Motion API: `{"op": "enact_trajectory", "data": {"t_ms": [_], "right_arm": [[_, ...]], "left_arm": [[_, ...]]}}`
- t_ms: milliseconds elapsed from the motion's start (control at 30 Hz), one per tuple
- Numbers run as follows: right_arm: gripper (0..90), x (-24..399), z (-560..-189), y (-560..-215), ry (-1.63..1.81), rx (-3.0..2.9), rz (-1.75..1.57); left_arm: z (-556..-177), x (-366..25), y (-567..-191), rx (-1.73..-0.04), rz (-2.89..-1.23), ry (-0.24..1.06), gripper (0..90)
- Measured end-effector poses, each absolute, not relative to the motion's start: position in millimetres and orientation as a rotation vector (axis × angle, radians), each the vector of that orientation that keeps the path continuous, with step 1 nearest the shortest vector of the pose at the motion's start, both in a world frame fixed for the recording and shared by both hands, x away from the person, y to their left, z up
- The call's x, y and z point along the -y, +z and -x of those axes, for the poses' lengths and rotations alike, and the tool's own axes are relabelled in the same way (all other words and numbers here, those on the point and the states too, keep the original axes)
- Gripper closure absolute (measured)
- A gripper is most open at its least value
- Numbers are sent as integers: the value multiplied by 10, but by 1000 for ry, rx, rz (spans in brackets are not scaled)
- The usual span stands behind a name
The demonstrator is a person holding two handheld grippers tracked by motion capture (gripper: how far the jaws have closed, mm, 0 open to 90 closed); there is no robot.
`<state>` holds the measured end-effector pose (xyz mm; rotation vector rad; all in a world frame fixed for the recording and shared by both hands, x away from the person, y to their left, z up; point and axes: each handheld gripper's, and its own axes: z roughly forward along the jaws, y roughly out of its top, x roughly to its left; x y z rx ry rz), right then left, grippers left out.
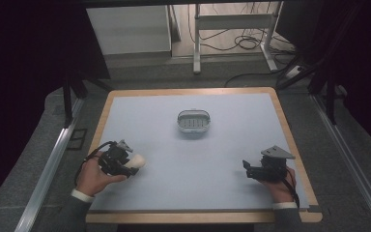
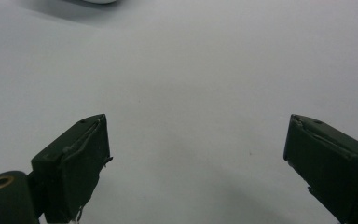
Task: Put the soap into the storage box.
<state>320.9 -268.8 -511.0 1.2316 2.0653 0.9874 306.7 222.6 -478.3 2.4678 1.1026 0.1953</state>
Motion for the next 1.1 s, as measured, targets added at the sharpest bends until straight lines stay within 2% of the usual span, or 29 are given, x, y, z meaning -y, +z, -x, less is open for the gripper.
{"op": "enact_trajectory", "data": {"t_ms": [1100], "right_arm": [[66,2687,-3233,-5158,968,-2075,-1242]], "left_arm": [[-3397,-2113,-4453,-1066,-2446,235,495]]}}
